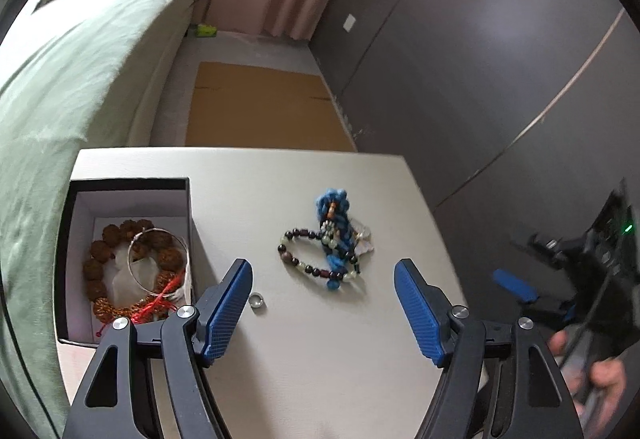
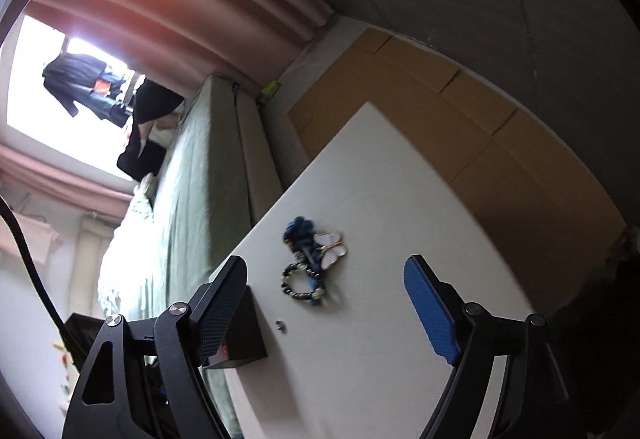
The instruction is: Organize jewelry
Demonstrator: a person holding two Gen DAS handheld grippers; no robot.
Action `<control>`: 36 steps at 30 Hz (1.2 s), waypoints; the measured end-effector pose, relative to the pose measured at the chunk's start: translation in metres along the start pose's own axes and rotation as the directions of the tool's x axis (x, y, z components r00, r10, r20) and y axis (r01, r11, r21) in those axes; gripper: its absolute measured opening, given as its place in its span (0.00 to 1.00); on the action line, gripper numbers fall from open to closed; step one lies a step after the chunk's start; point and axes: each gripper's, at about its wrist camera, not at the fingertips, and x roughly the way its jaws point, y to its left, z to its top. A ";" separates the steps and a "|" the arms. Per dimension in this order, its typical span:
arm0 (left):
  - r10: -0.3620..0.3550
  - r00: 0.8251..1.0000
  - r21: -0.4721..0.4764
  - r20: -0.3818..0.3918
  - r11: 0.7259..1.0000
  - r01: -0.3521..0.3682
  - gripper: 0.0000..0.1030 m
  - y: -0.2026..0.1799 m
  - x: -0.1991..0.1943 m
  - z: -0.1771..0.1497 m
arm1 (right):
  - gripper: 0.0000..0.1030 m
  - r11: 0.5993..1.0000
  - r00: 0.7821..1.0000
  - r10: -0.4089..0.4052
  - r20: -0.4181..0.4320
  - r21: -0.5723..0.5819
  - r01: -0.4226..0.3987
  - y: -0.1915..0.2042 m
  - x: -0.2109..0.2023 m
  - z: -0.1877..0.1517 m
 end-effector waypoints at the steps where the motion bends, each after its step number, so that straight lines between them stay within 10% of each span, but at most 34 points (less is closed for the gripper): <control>1: 0.012 1.000 0.017 -0.009 1.000 -0.012 0.72 -0.004 0.005 -0.001 | 0.79 1.000 1.000 -0.001 0.003 0.006 0.001 -0.003 -0.003 0.001; 8: 0.093 0.992 0.047 -0.083 0.995 -0.089 0.55 -0.014 0.031 -0.015 | 0.79 0.999 1.000 -0.021 -0.007 0.040 0.022 -0.020 -0.009 0.007; 36: 0.441 0.897 0.131 -0.038 0.892 -0.433 0.50 -0.017 0.088 -0.036 | 0.79 0.998 1.000 0.000 -0.023 0.070 0.002 -0.027 -0.014 0.005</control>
